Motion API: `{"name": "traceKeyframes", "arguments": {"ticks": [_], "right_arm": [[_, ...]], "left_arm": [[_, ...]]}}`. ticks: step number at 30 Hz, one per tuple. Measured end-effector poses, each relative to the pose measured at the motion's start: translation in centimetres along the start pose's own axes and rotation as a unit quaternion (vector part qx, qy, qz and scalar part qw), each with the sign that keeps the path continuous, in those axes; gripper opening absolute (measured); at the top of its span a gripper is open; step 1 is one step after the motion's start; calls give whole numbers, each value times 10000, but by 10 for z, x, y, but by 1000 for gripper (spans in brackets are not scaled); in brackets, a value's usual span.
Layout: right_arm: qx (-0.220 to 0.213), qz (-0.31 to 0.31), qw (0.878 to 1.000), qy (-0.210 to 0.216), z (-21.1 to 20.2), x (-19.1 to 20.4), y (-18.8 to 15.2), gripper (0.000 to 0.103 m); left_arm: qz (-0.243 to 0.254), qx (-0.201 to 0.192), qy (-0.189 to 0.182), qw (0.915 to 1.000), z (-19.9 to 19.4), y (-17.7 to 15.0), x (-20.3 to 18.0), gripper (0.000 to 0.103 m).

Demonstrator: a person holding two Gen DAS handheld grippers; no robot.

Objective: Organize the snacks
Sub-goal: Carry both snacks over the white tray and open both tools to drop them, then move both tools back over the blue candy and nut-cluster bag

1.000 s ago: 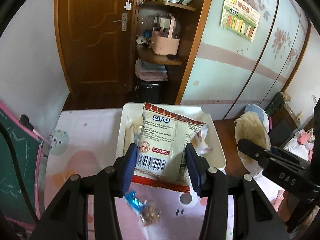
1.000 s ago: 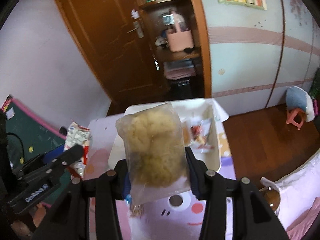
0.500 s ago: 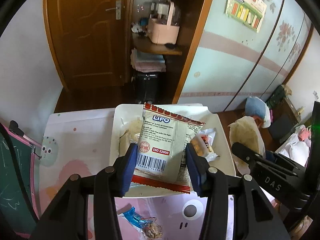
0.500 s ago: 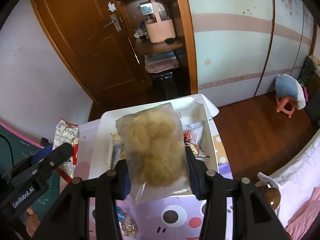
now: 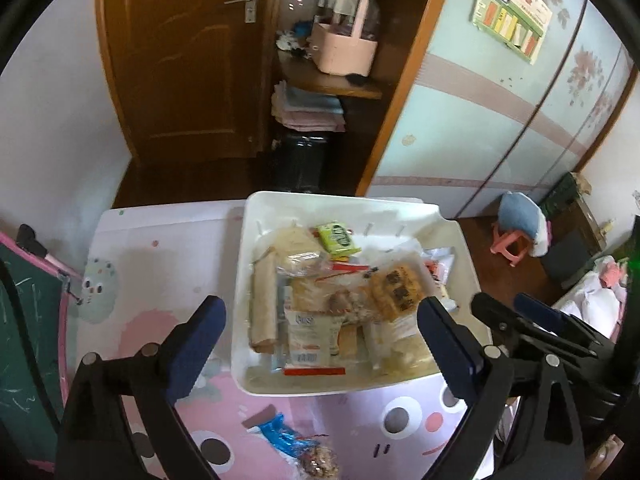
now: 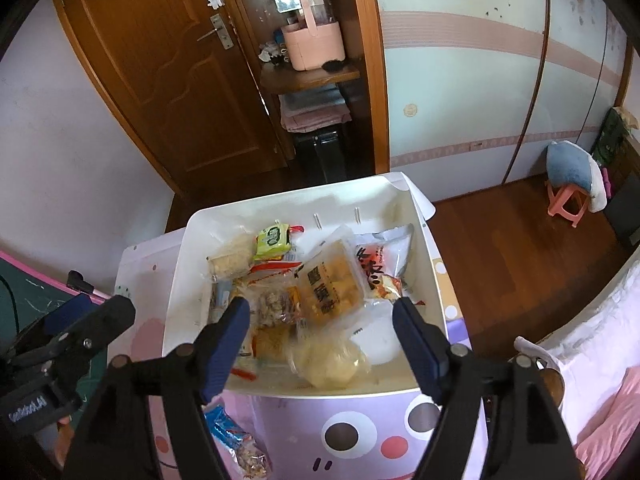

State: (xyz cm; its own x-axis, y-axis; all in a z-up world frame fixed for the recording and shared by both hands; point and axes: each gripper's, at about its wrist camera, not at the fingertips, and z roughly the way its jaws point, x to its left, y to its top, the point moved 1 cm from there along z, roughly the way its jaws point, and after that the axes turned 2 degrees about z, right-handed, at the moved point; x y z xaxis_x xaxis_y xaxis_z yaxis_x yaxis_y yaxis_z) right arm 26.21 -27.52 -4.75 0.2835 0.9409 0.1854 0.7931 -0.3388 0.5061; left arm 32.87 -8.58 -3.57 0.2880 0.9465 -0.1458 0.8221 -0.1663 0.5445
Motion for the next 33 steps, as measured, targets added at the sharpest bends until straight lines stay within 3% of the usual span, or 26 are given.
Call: {"name": "traceKeyframes", "arguments": {"ticks": [18, 33], "right_arm": [[-168, -326, 9993, 29, -34, 17, -17, 74], [-137, -648, 9976, 219, -65, 26, -55, 74]], "left_arm": [[-91, -323, 306, 9990, -45, -17, 16, 96], [-143, -555, 470, 9972, -88, -50, 17, 96]]}}
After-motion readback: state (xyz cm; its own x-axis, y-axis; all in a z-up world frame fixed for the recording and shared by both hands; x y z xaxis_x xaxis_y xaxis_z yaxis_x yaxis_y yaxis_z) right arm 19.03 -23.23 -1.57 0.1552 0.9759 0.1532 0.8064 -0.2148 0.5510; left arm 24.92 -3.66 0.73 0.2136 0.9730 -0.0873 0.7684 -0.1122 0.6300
